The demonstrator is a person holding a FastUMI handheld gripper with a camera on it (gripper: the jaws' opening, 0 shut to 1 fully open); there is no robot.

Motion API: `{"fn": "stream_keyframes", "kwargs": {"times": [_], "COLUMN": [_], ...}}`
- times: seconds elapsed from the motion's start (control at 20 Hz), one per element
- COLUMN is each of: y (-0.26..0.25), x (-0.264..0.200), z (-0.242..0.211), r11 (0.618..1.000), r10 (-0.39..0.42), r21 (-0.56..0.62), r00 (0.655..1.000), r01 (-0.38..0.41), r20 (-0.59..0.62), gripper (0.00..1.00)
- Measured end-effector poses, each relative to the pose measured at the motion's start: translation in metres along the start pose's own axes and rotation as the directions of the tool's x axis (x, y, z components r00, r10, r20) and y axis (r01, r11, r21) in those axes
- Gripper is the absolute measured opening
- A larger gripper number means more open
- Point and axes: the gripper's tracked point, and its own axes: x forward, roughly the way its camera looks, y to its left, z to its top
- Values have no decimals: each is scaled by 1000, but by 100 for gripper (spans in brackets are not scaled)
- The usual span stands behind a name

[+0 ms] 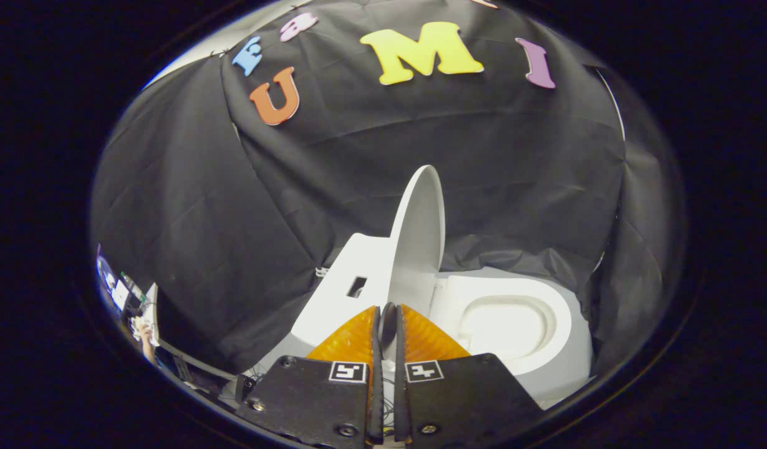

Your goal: Open the toilet lid.

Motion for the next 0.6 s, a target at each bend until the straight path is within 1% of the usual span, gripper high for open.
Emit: {"fn": "stream_keyframes", "kwargs": {"times": [0.35,0.6], "y": [62,89], "x": [28,43], "z": [-2,-1], "r11": [995,989], "r10": [-1,-19], "r21": [-103,-145], "r00": [1000,999], "r01": [-2,15], "r20": [-20,-28], "gripper": [10,10]}}
